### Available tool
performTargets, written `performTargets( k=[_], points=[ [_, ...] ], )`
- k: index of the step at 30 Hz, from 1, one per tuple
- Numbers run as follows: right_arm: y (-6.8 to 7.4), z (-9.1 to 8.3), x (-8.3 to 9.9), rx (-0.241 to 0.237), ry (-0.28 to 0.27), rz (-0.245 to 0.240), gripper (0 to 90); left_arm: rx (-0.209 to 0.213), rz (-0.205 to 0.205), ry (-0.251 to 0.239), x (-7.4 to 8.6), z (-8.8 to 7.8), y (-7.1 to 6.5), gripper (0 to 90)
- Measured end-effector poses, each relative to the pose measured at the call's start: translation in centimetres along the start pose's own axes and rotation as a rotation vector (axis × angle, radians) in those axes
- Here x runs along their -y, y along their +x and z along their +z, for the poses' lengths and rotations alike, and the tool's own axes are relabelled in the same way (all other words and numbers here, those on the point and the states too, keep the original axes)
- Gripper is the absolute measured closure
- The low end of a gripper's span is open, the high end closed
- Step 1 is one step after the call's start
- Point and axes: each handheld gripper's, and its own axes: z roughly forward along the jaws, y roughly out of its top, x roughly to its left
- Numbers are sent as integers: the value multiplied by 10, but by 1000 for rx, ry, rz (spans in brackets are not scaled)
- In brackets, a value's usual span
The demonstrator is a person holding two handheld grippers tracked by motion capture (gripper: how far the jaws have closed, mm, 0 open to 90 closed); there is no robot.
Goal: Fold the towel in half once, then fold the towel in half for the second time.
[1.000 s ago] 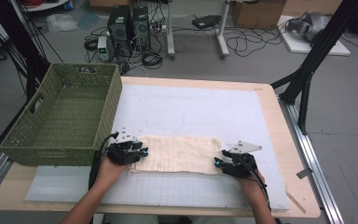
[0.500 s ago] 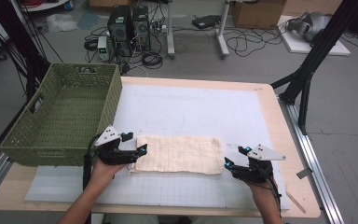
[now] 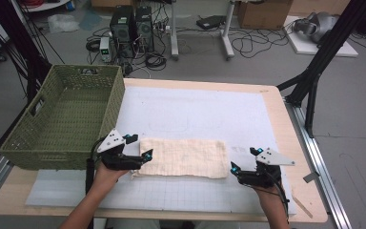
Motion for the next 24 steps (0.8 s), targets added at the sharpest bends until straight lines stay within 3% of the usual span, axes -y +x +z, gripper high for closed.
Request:
performTargets(
  k=[11,18,24],
  points=[
    [0,2,-1,9,0,0,116,-5,0,-1,1,-2,2,152],
    [0,1,-1,11,-7,4,116,-57,-5,-8,0,-1,4,152],
    [-3,0,2,16,3,13,116,-48,-7,2,1,0,4,152]
  ],
)
